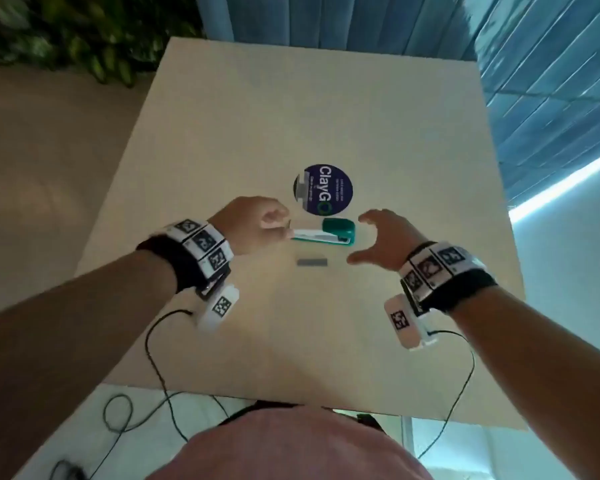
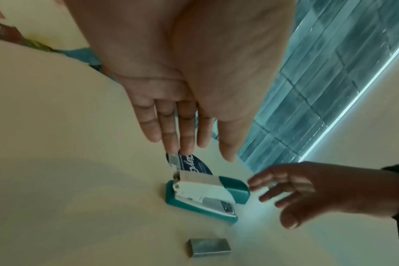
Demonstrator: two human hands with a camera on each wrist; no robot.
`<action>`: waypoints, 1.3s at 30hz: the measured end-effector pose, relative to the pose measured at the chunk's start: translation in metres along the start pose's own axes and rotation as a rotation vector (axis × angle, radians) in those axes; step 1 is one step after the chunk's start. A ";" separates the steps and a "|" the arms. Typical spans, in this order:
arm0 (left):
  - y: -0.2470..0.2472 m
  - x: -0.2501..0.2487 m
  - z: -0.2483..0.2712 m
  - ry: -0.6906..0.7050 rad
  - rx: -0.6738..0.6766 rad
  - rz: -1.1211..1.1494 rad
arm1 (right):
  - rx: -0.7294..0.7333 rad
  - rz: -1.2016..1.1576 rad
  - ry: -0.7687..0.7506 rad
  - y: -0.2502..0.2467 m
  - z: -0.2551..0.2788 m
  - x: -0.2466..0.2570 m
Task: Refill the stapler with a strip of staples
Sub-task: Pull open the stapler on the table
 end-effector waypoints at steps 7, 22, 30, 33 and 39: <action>0.052 -0.036 -0.056 0.167 0.115 -0.078 | -0.019 -0.114 -0.019 0.029 -0.037 0.005; 0.068 -0.053 -0.080 0.334 0.195 -0.270 | -0.051 -0.104 -0.069 0.026 -0.050 -0.001; 0.023 -0.045 -0.059 0.366 0.099 -0.122 | -0.056 -0.146 -0.083 0.024 -0.051 -0.003; -0.009 -0.028 -0.041 0.331 0.015 -0.041 | -0.050 -0.153 -0.090 0.025 -0.051 -0.003; -0.048 0.035 -0.012 0.171 -0.067 -0.097 | -0.034 -0.131 -0.087 0.026 -0.051 -0.001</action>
Point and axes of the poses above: each hand's wrist, its own z-axis away from the middle knuckle, its own y-axis out of the palm, x = y × z, the point moved 10 cm from there along -z, towards the middle knuckle, and after that the axes turned 12 degrees about y, right-handed, at the moved point
